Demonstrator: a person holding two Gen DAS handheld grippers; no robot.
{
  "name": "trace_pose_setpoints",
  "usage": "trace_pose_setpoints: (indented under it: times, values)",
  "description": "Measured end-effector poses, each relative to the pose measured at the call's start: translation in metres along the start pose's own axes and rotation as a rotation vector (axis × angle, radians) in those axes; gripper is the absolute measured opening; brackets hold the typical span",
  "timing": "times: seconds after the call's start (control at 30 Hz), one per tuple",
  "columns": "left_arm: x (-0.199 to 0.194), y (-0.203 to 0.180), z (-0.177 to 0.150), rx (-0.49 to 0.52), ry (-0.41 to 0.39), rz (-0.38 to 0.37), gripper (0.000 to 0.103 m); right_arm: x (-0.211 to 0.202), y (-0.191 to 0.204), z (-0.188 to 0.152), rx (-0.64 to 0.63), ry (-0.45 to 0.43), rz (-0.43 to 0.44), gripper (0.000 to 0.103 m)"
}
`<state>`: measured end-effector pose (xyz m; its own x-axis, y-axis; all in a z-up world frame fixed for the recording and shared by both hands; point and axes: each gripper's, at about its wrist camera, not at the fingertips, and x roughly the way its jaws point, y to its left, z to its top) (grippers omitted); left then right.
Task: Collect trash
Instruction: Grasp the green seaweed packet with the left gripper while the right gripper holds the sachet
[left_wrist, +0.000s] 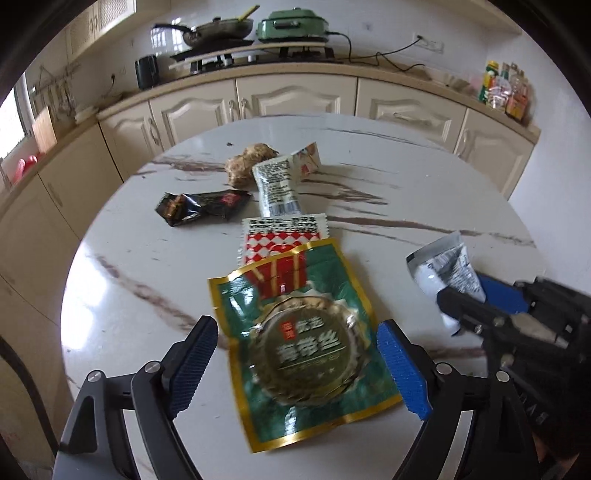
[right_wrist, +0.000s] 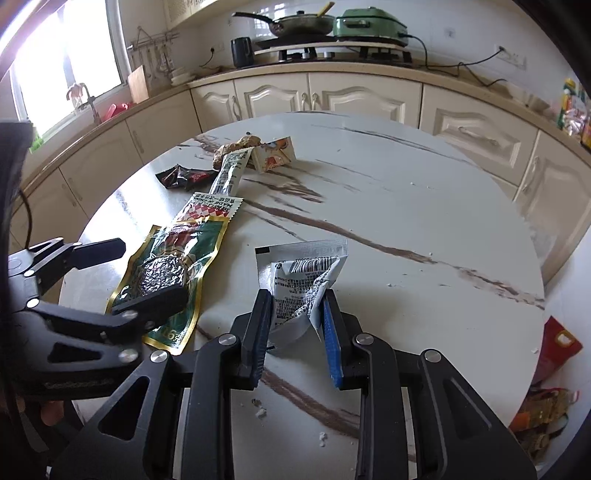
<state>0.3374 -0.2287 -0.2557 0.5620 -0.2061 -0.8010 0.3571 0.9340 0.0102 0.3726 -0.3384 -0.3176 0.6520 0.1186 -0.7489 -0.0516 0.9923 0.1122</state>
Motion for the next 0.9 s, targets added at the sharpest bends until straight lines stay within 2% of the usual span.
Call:
trace_pose_setpoints:
  times: [0.13, 0.27, 0.37, 0.6, 0.9]
  values:
    - [0.013, -0.004, 0.008, -0.011, 0.041, 0.032, 0.090, 0.002, -0.005, 0.001, 0.008, -0.007, 0.016, 0.026]
    - [0.026, 0.001, 0.016, -0.045, 0.037, 0.021, 0.101, 0.004, -0.011, 0.003, 0.018, -0.017, 0.018, 0.026]
    - [0.033, 0.003, 0.020, -0.047, 0.037, 0.025, 0.102, 0.005, -0.013, 0.003, 0.018, -0.020, 0.031, 0.026]
    - [0.034, 0.012, 0.014, -0.041, 0.003, 0.012, 0.092, 0.008, -0.013, 0.004, 0.015, -0.026, 0.060, 0.026]
    - [0.024, 0.019, 0.004, -0.035, -0.035, -0.004, 0.075, 0.008, -0.007, 0.003, 0.006, -0.025, 0.074, 0.026]
